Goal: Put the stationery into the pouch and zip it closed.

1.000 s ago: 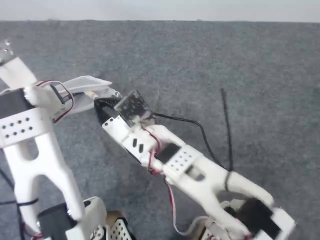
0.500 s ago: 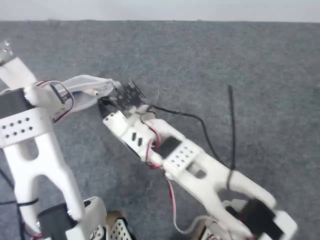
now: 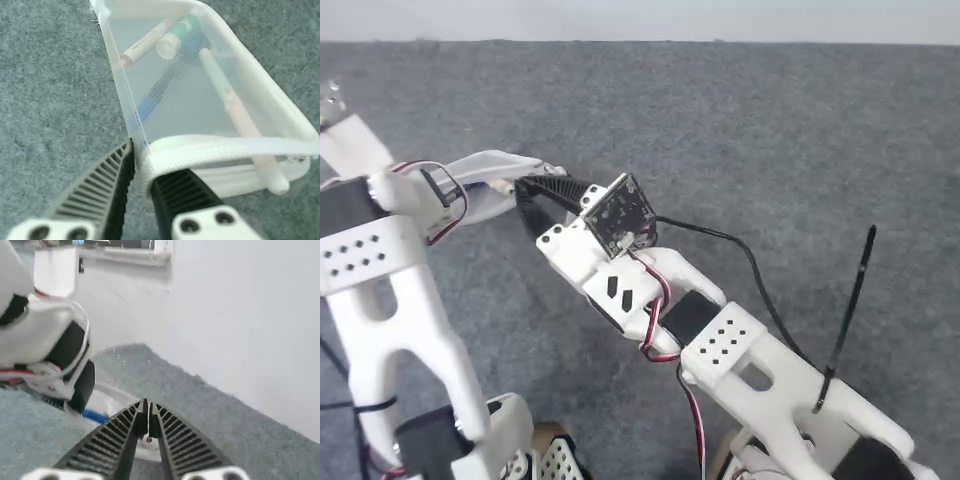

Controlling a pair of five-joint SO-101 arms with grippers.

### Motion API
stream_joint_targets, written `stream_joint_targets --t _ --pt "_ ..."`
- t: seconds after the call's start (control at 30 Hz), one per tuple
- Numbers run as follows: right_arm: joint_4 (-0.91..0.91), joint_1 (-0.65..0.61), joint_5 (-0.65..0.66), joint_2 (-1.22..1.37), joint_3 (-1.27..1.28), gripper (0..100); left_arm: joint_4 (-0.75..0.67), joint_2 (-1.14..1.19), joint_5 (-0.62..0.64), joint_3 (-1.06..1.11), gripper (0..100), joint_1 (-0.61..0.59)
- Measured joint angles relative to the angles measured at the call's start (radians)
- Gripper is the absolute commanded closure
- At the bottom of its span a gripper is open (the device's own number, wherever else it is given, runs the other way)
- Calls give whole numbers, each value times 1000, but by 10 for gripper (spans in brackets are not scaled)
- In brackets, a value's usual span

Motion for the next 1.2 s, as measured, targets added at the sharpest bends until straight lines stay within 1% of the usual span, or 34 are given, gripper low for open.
stream_joint_targets --t 0.1,0.23,0.37,0.5,0.67,0.87,1.03,1.13,1.2 --pt "-26 -2 0 95 -20 991 0 0 0 0 989 0" --pt "-18 -2 0 348 -150 991 0 0 0 0 989 0" --pt "89 -5 0 542 -327 991 0 0 -3 0 989 2" --pt "186 -3 0 592 -411 991 0 0 3 0 989 0" --pt "216 11 0 488 -345 991 0 0 5 0 989 0" --pt "219 25 0 221 -175 991 0 0 0 0 989 2" --pt "230 25 0 61 -120 988 0 0 2 0 989 2" --pt "282 25 0 17 -118 987 0 0 2 0 989 2" --pt "333 25 0 -6 -117 955 0 0 2 0 989 2"
